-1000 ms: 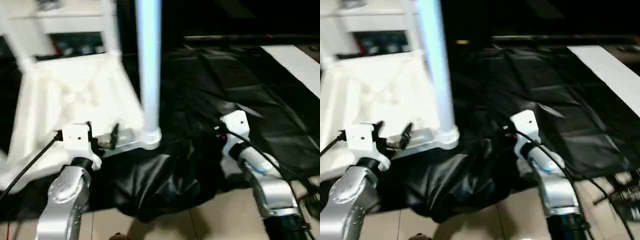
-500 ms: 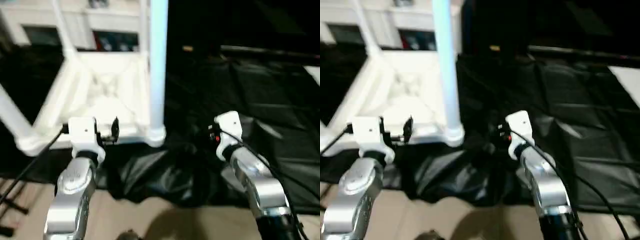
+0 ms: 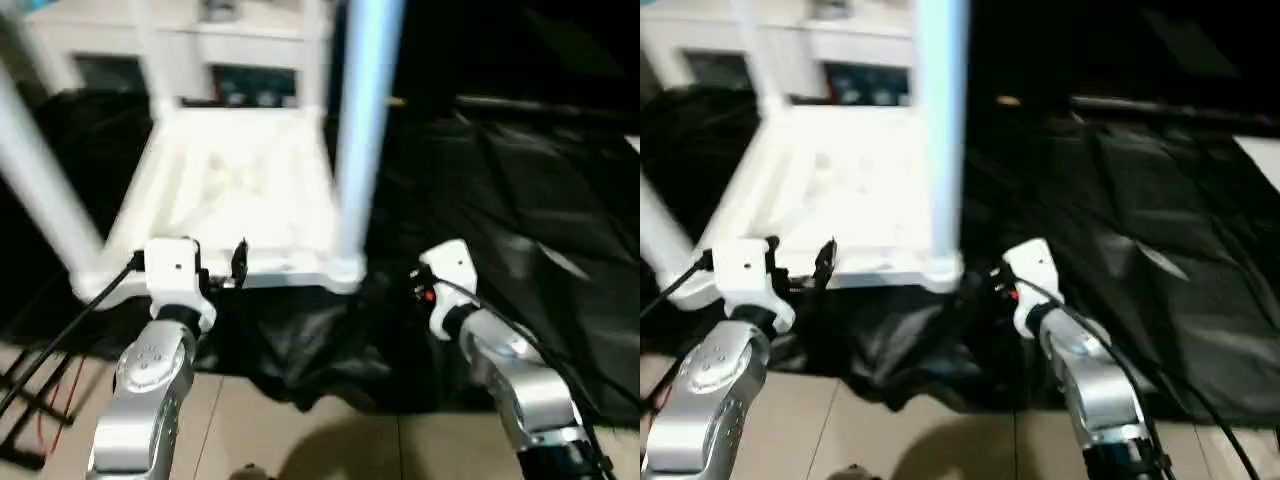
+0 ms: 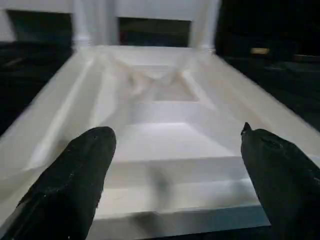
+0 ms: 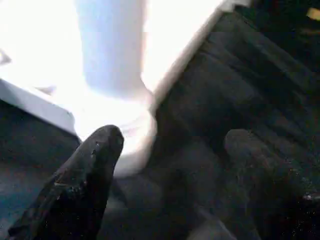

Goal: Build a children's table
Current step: Move to table

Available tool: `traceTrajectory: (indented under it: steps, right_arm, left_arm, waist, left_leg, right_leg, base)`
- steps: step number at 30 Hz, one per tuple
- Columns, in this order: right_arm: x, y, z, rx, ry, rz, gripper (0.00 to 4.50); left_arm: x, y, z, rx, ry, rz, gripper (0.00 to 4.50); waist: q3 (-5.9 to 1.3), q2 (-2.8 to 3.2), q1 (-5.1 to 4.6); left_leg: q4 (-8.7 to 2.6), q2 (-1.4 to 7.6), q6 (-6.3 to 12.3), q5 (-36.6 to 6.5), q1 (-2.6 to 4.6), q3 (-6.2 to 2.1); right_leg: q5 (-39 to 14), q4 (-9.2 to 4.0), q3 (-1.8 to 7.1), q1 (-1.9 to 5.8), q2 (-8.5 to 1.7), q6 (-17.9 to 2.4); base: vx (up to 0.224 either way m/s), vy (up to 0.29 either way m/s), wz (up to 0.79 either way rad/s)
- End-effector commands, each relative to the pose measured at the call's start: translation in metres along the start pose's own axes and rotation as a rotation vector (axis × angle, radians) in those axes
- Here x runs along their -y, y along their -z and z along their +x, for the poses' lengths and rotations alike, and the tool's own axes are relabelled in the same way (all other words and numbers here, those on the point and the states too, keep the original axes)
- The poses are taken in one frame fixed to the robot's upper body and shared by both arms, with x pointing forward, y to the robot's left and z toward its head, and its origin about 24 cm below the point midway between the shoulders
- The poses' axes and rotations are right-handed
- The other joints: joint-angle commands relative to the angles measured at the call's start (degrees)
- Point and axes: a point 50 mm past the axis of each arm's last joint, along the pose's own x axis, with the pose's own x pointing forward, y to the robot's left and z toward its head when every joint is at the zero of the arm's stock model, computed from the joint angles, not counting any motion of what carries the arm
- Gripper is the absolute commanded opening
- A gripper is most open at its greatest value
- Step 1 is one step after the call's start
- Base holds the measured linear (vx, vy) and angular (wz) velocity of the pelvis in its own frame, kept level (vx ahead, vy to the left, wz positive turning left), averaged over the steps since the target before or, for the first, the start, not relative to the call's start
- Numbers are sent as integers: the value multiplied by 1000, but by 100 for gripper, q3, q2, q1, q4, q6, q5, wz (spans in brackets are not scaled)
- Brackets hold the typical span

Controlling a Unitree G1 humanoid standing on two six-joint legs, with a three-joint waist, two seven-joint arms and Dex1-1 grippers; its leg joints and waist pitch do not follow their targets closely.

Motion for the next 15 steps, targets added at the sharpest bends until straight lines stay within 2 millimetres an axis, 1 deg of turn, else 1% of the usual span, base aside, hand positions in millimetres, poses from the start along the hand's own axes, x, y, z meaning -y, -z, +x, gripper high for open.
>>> traceTrajectory:
  steps: [1, 2, 3, 4, 5, 6, 7, 8, 9, 10, 11, 12, 13, 14, 15]
  right_arm:
    - [11, -4, -4, 8, 56, -17, 370]
    - [13, -4, -4, 7, 66, -24, 370]
    - [16, -4, -5, 3, 86, -22, 370]
    - [20, -2, -6, -7, 122, -23, 370]
    - [21, -2, -7, -10, 131, -25, 370]
    - [21, -2, -7, -12, 136, -27, 370]
    - [25, 1, -9, -31, 169, -25, 370]
    - [28, 4, -13, -46, 201, -12, 370]
    - [31, 7, -18, -56, 224, -3, 370]
    - [31, 8, -20, -56, 226, -2, 370]
    - [31, 9, -21, -57, 226, -2, 370]
    - [30, 9, -22, -55, 225, 2, 370]
    - [30, 9, -25, -47, 221, 20, 370]
    - [30, 8, -25, -46, 222, 23, 370]
    - [29, 7, -24, -41, 209, 24, 370]
  left_arm:
    - [3, -5, 2, 21, 25, -14, 446]
    - [3, -5, 2, 20, 29, -15, 446]
    - [3, -4, 1, 19, 33, -13, 446]
    - [3, -4, 1, 17, 38, -14, 446]
    - [3, -4, 1, 16, 39, -16, 446]
    - [3, -4, 1, 16, 39, -16, 446]
    - [4, -3, 1, 15, 44, -15, 446]
    - [4, -2, 0, 11, 51, -13, 446]
    - [4, -1, 0, 6, 58, -9, 446]
    - [4, 0, 0, 4, 61, -9, 446]
    - [4, 1, 0, 3, 64, -9, 446]
    - [4, 1, 0, 2, 64, -9, 446]
    - [4, 0, 0, 1, 66, -10, 446]
    - [4, 0, -1, 1, 68, -11, 446]
    - [4, -1, -1, 3, 71, -14, 446]
  waist:
    - [-223, 158, -206]
    - [-273, 113, -183]
    - [-254, 73, -254]
    - [-260, -15, -271]
    - [-280, -97, -287]
    - [-237, -250, -103]
    - [-366, -288, 103]
    - [-389, -265, 93]
    - [-409, -199, 116]
    - [-430, -97, 85]
    - [-489, 19, 61]
    - [-512, 115, -4]
    - [-649, 228, -434]
    - [-773, 190, -473]
    - [-707, 143, -455]
  left_leg:
    - [-1119, 748, -554, -5567, 424, -525]
    - [-1125, 772, -379, -5616, 616, -575]
    - [-1101, 726, -119, -5378, 631, -593]
    - [-1008, 494, 102, -4958, 593, -423]
    - [-878, 325, 238, -4541, 502, -284]
    - [-360, -76, 406, -2896, 90, 135]
    - [303, -48, 746, -1015, -295, 53]
    - [450, -44, 809, -374, -563, -24]
    - [347, -48, 802, -165, -572, -24]
    - [36, -26, 870, 221, -501, 18]
    - [-174, 35, 852, 449, -312, 65]
    - [-311, 77, 849, 565, -92, 42]
    - [-486, 740, 2326, 264, 940, -833]
    - [-326, 915, 3233, 1344, 1133, -1094]
    - [-355, 927, 3422, 1674, 1002, -1094]
  right_leg:
    - [-1328, 255, 413, -147, -26, -334]
    - [-440, 421, 559, -376, 6, -267]
    - [-354, 382, 711, -459, -103, -200]
    - [-435, 95, 807, -441, -191, -189]
    - [-680, -187, 915, -353, -319, -268]
    - [-2254, -669, 1350, 53, -717, -467]
    - [-3295, -888, 1685, 453, -1161, -622]
    - [-2946, -791, 1603, 547, -1054, -829]
    - [-2530, -755, 1474, 536, -888, -943]
    - [-1687, -671, 1182, 475, -496, -1037]
    - [-1338, -599, 975, 395, -291, -961]
    - [-1037, -520, 796, 284, -101, -833]
    - [-796, 500, 643, -685, 169, -172]
    - [-839, 857, 732, -1049, 23, 346]
    - [-702, 964, 821, -1141, -64, 526]
  base:
    - [15, 91, 11]
    - [87, 68, 2]
    - [92, 6, 5]
    - [92, 6, 5]
    - [86, -42, 2]
    - [119, -51, 1]
    - [183, -51, 0]
    - [139, -22, -3]
    - [141, 5, 4]
    - [77, 5, 5]
    - [176, 40, 13]
    - [229, 51, 5]
    - [229, 51, 5]
    - [237, 4, -8]
    - [175, -34, -19]
